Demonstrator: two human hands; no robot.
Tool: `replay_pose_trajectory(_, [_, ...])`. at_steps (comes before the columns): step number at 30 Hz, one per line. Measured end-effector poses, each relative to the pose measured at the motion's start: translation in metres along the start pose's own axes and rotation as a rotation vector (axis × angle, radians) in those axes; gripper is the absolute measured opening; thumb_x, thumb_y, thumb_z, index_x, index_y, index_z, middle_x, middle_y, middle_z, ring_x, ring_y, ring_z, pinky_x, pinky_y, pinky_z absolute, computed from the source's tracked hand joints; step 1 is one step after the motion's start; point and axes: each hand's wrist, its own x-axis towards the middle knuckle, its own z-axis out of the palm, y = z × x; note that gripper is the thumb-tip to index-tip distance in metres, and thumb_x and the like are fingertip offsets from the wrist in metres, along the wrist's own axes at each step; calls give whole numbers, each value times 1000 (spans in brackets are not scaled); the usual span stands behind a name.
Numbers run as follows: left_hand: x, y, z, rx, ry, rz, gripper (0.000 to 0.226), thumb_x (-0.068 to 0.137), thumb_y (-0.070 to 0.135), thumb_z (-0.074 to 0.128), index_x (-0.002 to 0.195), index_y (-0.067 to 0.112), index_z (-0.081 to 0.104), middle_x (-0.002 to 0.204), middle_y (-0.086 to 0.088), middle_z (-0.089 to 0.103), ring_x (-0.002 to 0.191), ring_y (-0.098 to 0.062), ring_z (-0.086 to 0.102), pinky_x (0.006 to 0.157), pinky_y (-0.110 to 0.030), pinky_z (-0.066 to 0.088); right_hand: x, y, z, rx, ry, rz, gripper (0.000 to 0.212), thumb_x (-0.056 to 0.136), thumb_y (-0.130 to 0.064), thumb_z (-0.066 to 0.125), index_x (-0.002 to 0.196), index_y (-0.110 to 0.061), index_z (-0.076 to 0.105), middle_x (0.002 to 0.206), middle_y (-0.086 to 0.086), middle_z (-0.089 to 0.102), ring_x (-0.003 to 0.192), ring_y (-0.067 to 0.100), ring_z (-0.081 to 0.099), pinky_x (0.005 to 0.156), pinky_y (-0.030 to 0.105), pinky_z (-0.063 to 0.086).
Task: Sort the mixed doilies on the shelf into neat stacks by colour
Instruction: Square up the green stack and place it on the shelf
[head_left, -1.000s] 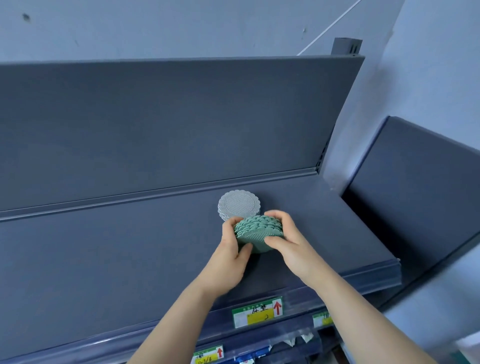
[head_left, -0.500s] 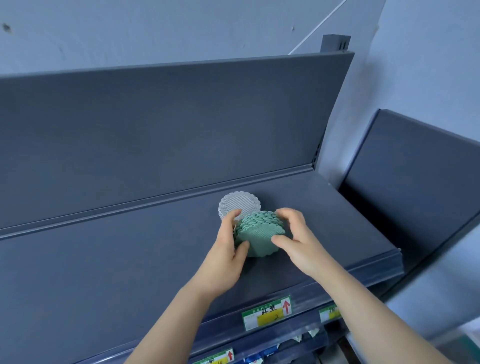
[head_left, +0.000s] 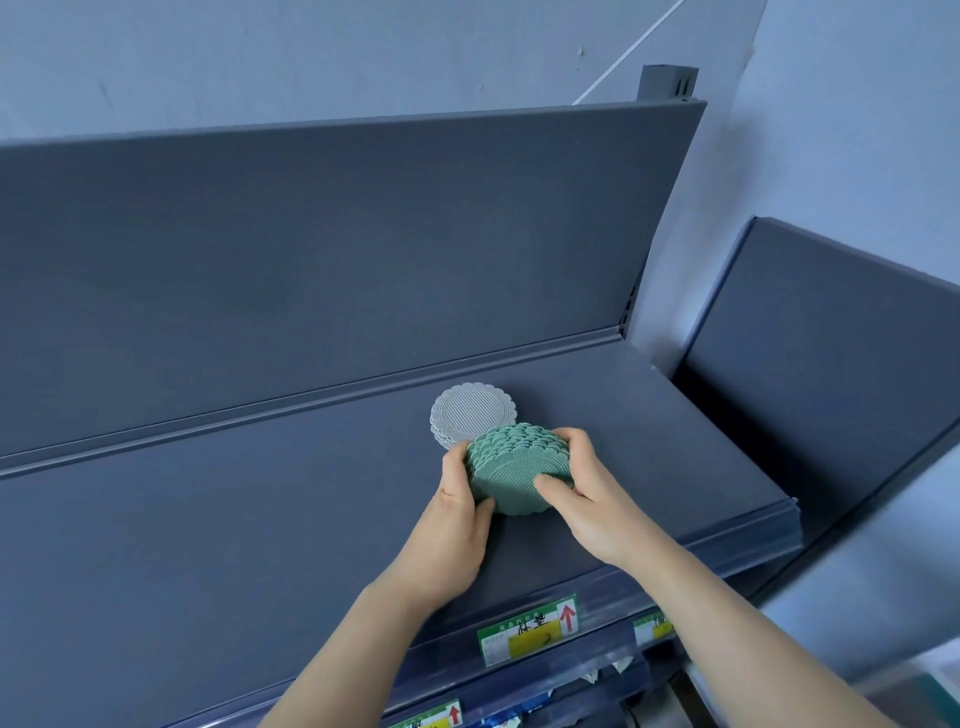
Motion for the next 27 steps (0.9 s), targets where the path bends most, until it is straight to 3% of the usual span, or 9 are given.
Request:
replay_pose_trajectory(2, [2,2,-3,5,28,13,55,94,0,41,140,15,14,119,2,47,95,-7,51,77,0,35,-1,-1,2,4,18,-26,42,96,-23,46,130,-34,24,118,-16,51,92,-3,56,79,15,44])
replay_pose_trajectory(5, [2,2,-5,28,-4,28,60,94,1,40,142,19,10,116,3,47,92,-5,53,75,-3,36,1,-1,5,-28,-33,-26,62,94,-23,47,139,-45,11,130,-19,41,109,4,52,87,19,42])
replay_pose_trajectory(9, [3,-2,0,3,-21,-23,57,96,4,39,142,14,8,127,-2,44,99,-7,51,80,-1,37,8,0,7,-76,-44,7,54,96,-21,43,141,-33,15,138,-6,37,113,7,48,84,17,39])
replay_pose_trajectory(12, [4,2,-5,-17,-9,-72,55,97,9,40,142,18,9,119,1,50,93,-7,54,75,-4,40,7,-3,1,-160,-67,-18,47,99,-27,41,141,-28,20,134,-8,42,113,6,48,90,22,39])
replay_pose_trajectory(18, [-3,9,-18,-200,16,-290,30,95,23,52,122,22,39,112,13,59,95,2,57,72,-10,46,12,-7,-15,-186,-117,10,47,96,-33,49,138,-30,29,129,-10,52,113,8,54,100,37,45])
replay_pose_trajectory(22, [-5,5,-14,-35,12,-375,23,94,30,53,114,19,51,104,6,59,92,-9,58,73,-18,46,14,-8,-6,-309,-129,65,42,96,-32,48,136,-24,37,125,-6,54,107,11,55,90,28,45])
replay_pose_trajectory(24, [-3,0,-12,69,2,-389,22,93,34,52,108,18,56,105,-2,57,90,-17,56,75,-27,46,15,-7,-1,-353,-117,68,40,96,-32,47,135,-22,40,128,-3,49,108,13,52,91,29,43])
replay_pose_trajectory(27, [-3,0,-11,108,-1,-425,25,92,36,52,105,15,58,106,-6,50,85,-19,53,74,-28,43,17,-6,1,-424,-129,115,39,97,-34,46,132,-18,44,129,2,40,113,19,46,96,33,40])
